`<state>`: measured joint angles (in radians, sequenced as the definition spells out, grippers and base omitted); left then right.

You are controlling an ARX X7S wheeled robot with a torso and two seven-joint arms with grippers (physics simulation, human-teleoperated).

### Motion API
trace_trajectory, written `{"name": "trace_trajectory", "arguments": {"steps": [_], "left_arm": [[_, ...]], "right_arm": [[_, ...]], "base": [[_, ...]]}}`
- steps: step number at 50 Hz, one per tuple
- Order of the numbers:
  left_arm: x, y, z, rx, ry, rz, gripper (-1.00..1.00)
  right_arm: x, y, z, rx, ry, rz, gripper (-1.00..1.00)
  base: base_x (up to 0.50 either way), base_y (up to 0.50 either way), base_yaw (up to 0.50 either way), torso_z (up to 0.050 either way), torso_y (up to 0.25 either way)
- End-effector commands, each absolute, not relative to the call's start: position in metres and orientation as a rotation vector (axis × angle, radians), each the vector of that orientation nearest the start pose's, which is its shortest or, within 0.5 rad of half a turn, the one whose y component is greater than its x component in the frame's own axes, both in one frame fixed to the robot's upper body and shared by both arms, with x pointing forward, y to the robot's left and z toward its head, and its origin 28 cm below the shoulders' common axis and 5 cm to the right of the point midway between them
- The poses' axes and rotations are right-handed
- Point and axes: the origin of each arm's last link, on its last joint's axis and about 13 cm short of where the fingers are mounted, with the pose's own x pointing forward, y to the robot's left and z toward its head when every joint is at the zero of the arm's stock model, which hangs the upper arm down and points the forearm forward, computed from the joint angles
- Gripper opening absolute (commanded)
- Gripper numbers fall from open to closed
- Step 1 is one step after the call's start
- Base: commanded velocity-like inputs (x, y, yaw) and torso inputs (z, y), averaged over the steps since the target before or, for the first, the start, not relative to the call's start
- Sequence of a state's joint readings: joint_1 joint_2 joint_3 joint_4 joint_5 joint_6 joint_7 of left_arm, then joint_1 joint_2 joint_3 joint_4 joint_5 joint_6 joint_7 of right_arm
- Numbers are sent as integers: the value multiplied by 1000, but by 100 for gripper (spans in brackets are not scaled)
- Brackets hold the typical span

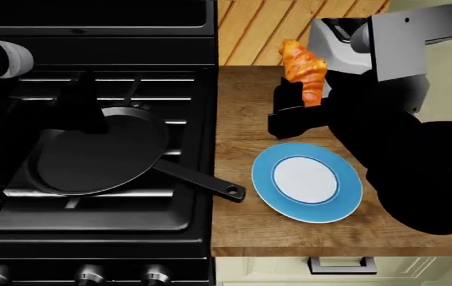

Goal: Pick the croissant and place it on the pan. Then turn on the stove to warm the croissant.

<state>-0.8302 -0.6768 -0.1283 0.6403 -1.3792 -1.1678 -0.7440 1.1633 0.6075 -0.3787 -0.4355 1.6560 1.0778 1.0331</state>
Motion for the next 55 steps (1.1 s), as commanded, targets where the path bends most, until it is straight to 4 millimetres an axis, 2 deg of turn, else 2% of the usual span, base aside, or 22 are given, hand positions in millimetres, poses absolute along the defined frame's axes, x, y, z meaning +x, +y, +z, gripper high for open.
{"name": "trace_trajectory", "arguments": {"steps": [1,55], "left_arm": [[215,269,280,21,-139,-51,100],[215,269,280,23,-139,-52,100]], "right_arm": [[234,-98,301,-75,34,228,-100],[241,-92,293,-83,76,265,-100]], "base": [[0,500,0,0,0],[0,500,0,0,0]]}}
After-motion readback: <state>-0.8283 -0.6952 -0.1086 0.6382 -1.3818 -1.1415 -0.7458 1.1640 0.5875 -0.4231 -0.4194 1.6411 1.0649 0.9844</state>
